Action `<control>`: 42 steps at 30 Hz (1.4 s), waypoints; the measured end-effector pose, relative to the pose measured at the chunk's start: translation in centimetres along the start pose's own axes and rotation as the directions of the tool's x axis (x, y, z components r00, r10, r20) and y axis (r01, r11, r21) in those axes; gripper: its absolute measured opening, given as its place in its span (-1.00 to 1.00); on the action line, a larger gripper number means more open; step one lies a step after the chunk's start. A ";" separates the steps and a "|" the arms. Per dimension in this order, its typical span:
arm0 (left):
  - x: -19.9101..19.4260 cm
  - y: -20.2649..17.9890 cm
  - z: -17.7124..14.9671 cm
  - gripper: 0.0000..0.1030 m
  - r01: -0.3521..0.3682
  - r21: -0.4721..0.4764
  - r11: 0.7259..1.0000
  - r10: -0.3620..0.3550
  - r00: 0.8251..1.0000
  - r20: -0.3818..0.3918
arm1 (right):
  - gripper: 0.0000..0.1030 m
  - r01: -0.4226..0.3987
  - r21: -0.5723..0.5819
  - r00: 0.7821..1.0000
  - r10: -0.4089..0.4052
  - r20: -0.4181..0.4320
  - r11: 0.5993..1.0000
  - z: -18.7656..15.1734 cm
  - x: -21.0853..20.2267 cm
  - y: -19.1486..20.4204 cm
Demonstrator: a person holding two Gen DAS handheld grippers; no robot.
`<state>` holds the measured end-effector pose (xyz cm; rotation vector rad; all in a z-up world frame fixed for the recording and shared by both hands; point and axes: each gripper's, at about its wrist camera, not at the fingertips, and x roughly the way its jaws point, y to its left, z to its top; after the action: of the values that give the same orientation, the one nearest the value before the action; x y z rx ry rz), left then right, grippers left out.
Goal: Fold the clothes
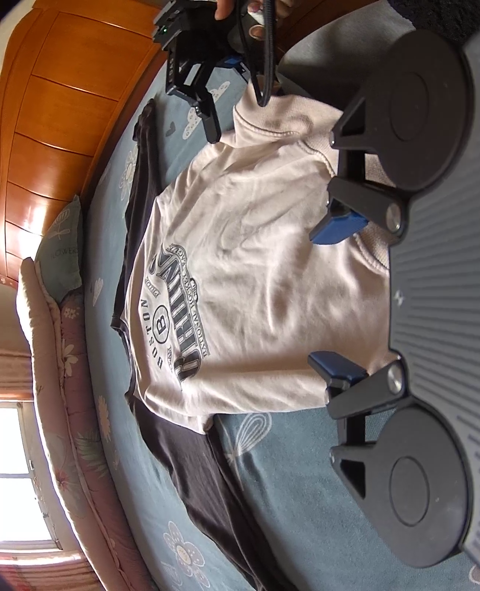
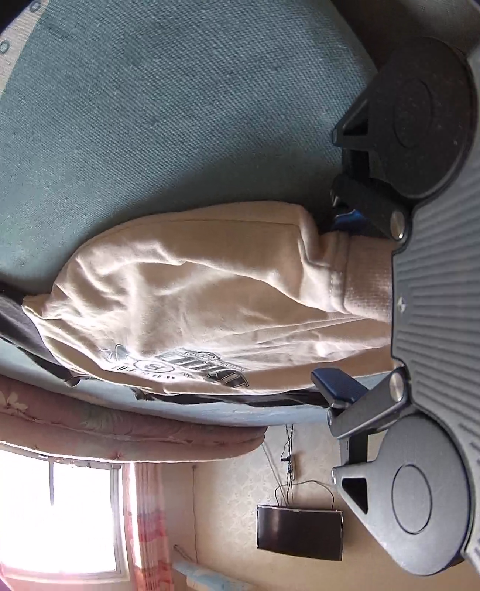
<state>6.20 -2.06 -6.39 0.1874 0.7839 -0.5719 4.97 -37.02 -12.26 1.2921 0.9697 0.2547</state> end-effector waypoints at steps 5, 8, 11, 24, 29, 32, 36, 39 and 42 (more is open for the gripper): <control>0.4 -0.3 -0.2 0.26 0.001 0.005 1.000 -0.001 1.000 -0.016 | -0.73 -0.039 0.051 0.998 0.036 0.052 0.998 -0.3 -1.0 -3.3; 0.4 -0.6 -0.2 0.26 0.001 0.011 1.000 -0.001 1.000 -0.019 | -0.88 -0.076 0.014 0.995 0.074 0.069 0.997 -0.5 -1.1 -4.3; 0.4 -0.8 -0.2 0.26 0.000 0.015 1.000 0.001 1.000 -0.020 | -0.88 -0.022 -0.078 0.997 0.027 0.067 0.997 -0.8 -0.6 -3.1; -0.6 0.4 -0.4 0.26 -0.038 -0.016 0.999 0.038 0.999 -0.005 | -0.78 0.304 -0.322 0.952 -0.270 0.147 0.897 0.5 -6.6 3.6; -0.5 0.1 -0.4 0.26 -0.036 -0.006 0.999 0.036 0.999 -0.009 | -0.77 0.391 -0.388 0.919 -0.373 0.124 0.834 -0.5 -7.2 2.6; -0.5 0.3 -0.5 0.27 -0.041 -0.008 0.999 0.041 0.999 -0.017 | -0.75 0.432 -0.385 0.900 -0.416 0.129 0.816 -1.1 -7.9 0.2; -0.8 1.2 -0.5 0.27 -0.032 -0.046 0.998 0.031 0.999 -0.019 | -0.37 0.488 -0.402 0.873 -0.448 0.196 0.775 -1.4 -9.2 1.1; -0.9 2.7 -0.1 0.27 -0.006 -0.126 0.992 0.004 1.000 -0.015 | -0.15 0.500 -0.404 0.866 -0.431 0.254 0.766 -1.1 -10.7 2.2; -1.0 4.9 0.8 0.27 0.032 -0.235 0.972 -0.035 0.999 -0.005 | -0.14 0.497 -0.410 0.866 -0.409 0.288 0.765 -0.8 -11.4 3.0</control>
<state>8.84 2.18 -5.35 -0.0413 0.8583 -0.5058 -1.41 -42.93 -4.30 0.5870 0.9587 -0.0147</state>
